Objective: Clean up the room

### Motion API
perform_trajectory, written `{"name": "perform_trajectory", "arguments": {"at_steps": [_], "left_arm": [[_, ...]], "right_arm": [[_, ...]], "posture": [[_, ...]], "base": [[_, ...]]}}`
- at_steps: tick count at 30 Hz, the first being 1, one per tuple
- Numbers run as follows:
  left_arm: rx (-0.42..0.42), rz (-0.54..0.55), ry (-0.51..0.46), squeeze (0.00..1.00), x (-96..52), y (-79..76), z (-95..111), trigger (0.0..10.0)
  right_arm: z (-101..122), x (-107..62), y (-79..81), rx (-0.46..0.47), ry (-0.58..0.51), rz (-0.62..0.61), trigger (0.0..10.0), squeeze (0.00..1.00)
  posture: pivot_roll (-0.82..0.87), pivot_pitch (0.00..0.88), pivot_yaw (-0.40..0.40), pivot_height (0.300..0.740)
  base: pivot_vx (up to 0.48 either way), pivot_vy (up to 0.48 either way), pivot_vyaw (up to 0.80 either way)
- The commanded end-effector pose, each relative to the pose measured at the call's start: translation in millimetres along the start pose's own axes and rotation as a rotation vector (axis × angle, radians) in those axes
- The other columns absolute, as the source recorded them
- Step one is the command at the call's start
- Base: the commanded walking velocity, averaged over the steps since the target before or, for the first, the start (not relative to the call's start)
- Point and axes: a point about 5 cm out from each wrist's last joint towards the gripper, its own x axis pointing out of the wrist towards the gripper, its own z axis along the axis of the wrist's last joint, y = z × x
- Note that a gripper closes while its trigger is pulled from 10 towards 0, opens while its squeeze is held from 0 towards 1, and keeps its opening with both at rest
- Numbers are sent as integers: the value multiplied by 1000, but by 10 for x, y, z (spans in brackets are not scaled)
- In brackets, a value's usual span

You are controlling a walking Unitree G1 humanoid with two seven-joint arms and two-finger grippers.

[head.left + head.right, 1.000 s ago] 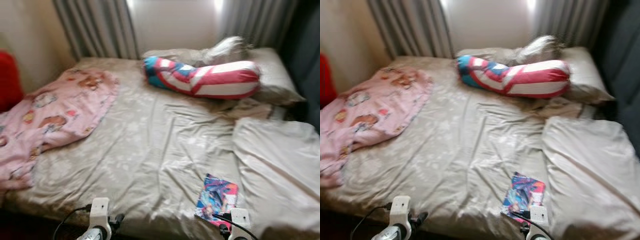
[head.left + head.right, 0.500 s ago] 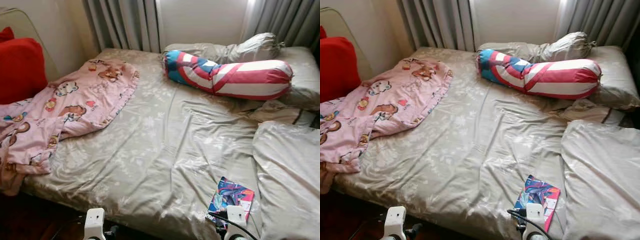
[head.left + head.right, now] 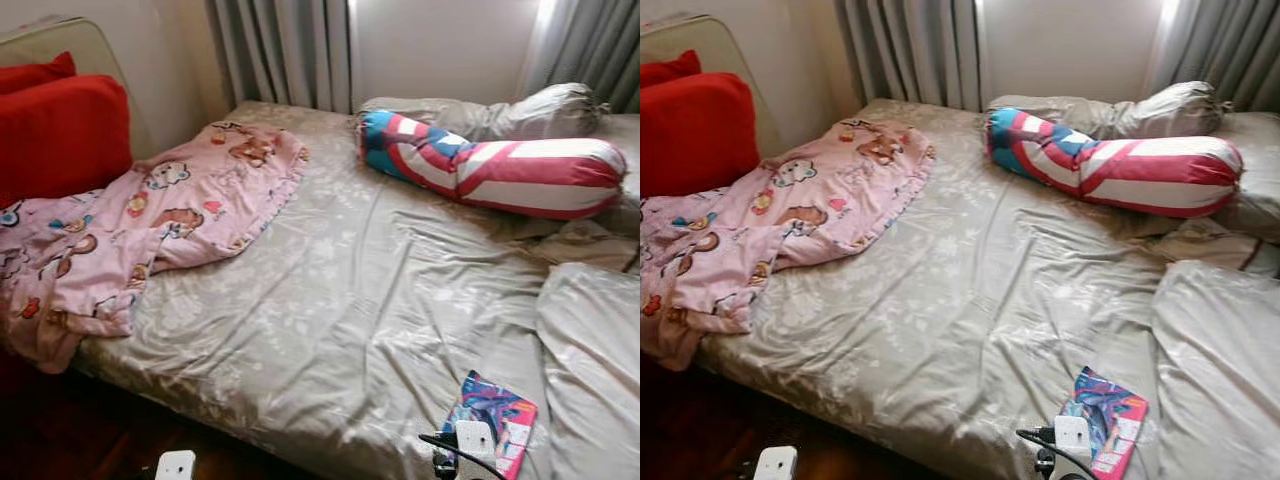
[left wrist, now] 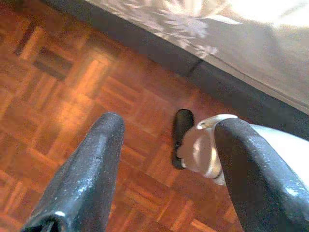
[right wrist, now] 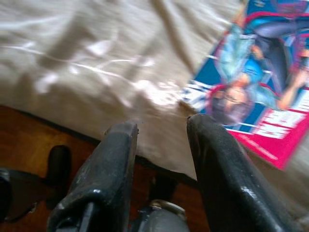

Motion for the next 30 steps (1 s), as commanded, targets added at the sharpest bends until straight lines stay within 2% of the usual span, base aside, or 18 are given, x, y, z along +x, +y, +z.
{"name": "perform_trajectory", "arguments": {"at_steps": [1, 6, 8, 16, 24, 30], "left_arm": [[1, 2, 1, 0, -7, 16, -12, 10000], [6, -17, -5, 0, 28, -113, 26, 10000], [4, -28, -24, 0, 75, -223, 137, 10000], [14, -53, -61, 0, 145, -426, 348, 10000], [17, -58, -71, 0, 148, -451, 365, 10000], [17, -44, -80, 0, 130, -296, 367, 10000]], "right_arm": [[-38, -5, -6, 2, 22, -2, 10000, 0], [-58, -10, -17, -2, 30, -8, 10000, 0], [-60, -9, -12, -6, 33, -6, 10000, 0], [-54, -7, -1, -14, 33, -2, 10000, 0], [-39, -2, 12, -17, 30, 0, 10000, 0], [-13, 6, 37, -15, 25, 2, 10000, 0]], "posture": [[109, 58, 20, 740], [108, 68, 20, 740], [110, 75, 19, 740], [113, 87, 16, 740], [111, 91, 18, 740], [107, 103, 24, 740]], "base": [[0, 480, 0], [0, 480, 0], [0, 480, 0], [0, 480, 0], [0, 480, 0], [0, 480, 0]]}}
